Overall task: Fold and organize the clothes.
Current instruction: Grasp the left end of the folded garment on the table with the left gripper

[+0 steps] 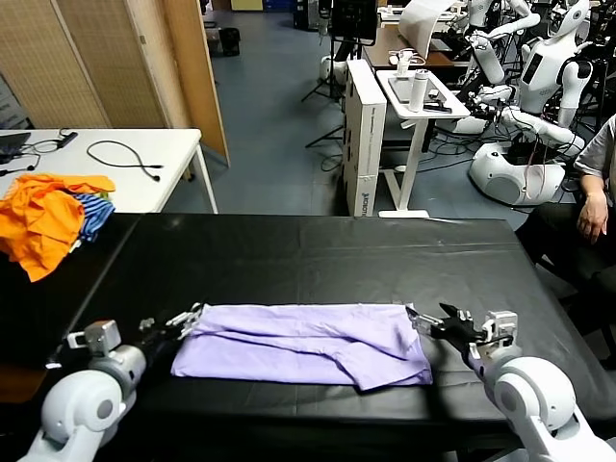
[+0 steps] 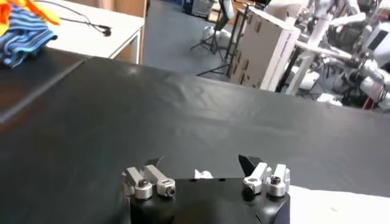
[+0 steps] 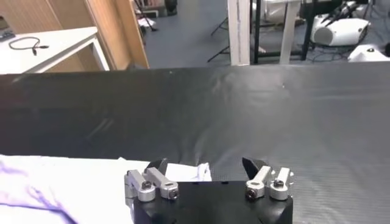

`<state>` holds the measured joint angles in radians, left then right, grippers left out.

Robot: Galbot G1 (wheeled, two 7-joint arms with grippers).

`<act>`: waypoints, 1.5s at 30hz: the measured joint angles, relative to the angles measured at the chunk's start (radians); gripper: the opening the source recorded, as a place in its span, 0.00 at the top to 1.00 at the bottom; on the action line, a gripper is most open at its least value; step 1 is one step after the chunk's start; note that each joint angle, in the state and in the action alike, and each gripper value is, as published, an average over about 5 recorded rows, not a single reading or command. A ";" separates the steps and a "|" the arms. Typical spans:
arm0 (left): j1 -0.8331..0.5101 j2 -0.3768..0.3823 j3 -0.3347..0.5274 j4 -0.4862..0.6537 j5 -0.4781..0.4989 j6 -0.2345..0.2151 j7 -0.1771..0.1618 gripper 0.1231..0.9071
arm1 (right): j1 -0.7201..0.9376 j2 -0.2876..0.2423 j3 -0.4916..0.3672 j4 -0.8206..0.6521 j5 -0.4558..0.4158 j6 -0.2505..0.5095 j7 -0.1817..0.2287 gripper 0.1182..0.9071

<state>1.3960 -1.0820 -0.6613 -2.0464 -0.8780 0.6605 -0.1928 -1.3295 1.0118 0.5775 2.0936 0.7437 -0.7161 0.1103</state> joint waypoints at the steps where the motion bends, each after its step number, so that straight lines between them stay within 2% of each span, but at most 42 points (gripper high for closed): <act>1: 0.004 -0.007 0.000 0.000 0.003 0.001 0.000 0.00 | -0.003 -0.001 0.003 0.004 0.001 0.001 0.000 0.00; 5: 0.017 -0.032 -0.004 0.002 0.017 -0.004 0.003 0.00 | -0.016 -0.006 0.015 0.014 0.005 0.004 0.000 0.00; 11: 0.035 -0.059 -0.007 0.021 0.062 -0.028 0.033 0.00 | -0.024 -0.012 0.019 0.016 0.004 0.005 0.002 0.00; 25: 0.065 -0.112 -0.006 0.030 0.101 -0.055 0.064 0.02 | -0.007 -0.019 0.007 0.009 0.004 0.004 0.003 0.00; 26: 0.066 -0.115 -0.005 0.029 0.101 -0.056 0.064 0.04 | -0.005 -0.020 0.005 0.009 0.004 0.004 0.003 0.00; 29: 0.067 -0.122 -0.001 0.027 0.102 -0.059 0.064 0.19 | 0.001 -0.020 0.000 0.006 0.004 0.003 0.003 0.00; 36: 0.067 -0.128 0.011 0.025 0.128 -0.059 0.063 0.76 | 0.007 -0.020 -0.005 0.003 0.004 0.003 0.003 0.00; 38: 0.068 -0.127 0.014 0.022 0.139 -0.056 0.062 0.88 | 0.007 -0.019 -0.005 0.002 0.004 0.003 0.003 0.00; 40: 0.069 -0.123 0.015 0.017 0.153 -0.052 0.063 0.94 | 0.006 -0.017 -0.003 0.002 0.004 0.004 0.003 0.00; 45: 0.075 -0.102 0.011 -0.003 0.236 -0.052 0.085 0.92 | 0.000 -0.010 0.003 -0.001 0.002 0.008 0.005 0.00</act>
<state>1.4713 -1.1837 -0.6506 -2.0491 -0.6425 0.6089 -0.1077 -1.3291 1.0019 0.5803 2.0926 0.7457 -0.7082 0.1150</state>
